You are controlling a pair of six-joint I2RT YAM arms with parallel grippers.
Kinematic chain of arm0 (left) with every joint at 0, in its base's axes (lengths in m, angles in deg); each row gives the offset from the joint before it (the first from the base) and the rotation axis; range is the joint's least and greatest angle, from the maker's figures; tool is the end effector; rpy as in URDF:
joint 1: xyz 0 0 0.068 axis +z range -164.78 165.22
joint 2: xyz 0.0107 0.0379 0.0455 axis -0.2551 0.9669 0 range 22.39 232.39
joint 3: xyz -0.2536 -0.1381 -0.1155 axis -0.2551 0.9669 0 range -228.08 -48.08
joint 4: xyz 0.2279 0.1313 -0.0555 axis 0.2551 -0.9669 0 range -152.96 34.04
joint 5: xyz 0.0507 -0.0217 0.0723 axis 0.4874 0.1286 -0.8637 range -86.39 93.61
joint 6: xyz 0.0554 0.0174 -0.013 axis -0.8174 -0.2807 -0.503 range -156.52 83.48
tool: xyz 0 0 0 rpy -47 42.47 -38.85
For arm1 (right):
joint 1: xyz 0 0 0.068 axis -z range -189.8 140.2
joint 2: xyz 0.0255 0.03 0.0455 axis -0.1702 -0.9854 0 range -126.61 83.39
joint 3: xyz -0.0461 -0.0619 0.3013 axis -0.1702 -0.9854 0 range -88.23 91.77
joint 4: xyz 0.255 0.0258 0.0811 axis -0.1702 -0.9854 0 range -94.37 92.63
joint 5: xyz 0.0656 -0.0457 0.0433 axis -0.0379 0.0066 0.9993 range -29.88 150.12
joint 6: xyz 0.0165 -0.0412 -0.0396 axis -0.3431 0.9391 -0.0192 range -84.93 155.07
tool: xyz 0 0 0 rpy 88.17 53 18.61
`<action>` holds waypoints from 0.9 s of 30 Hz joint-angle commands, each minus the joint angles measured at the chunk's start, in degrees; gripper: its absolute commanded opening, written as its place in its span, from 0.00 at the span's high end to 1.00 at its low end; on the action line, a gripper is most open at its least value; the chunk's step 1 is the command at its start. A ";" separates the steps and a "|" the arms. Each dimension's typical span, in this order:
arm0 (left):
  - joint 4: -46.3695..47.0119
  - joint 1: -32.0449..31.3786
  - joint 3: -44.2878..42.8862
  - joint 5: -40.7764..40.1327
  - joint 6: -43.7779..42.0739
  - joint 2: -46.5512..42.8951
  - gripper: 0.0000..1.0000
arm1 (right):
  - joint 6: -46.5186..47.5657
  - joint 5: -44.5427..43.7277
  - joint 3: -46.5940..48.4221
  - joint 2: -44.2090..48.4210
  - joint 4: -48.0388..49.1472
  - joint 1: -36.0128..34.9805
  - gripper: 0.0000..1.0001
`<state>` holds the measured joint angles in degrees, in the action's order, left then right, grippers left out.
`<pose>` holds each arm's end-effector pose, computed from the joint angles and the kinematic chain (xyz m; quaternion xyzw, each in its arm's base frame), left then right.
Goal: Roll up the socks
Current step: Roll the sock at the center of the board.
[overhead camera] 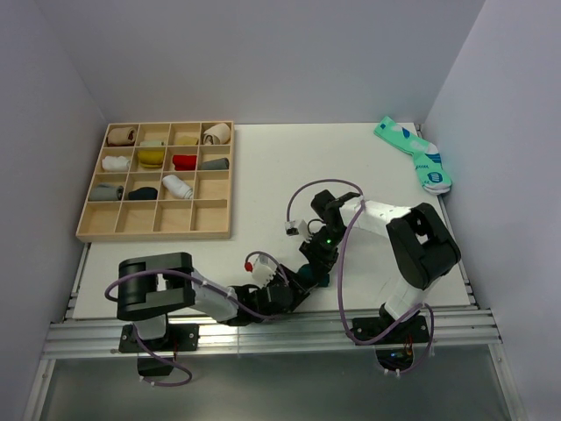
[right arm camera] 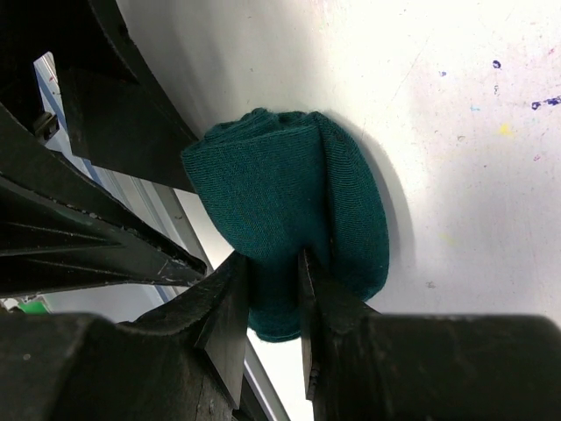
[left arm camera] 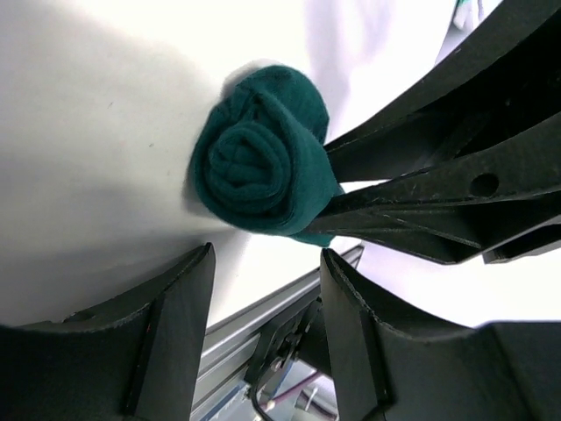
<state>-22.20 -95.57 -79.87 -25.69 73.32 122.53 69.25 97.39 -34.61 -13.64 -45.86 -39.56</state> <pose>0.0714 -0.3073 0.1356 -0.3287 0.7997 -0.4686 0.1813 0.2286 0.1612 0.1757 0.4971 -0.8065 -0.3199 0.0035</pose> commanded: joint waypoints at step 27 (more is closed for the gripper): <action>-27.87 -1.38 -4.86 -12.80 27.35 0.67 0.42 | 5.38 -8.71 -2.30 -2.28 7.18 -0.39 0.90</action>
<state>-39.69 -97.24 -86.56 -36.36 78.26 122.00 70.56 97.66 -34.61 -13.64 -45.92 -39.53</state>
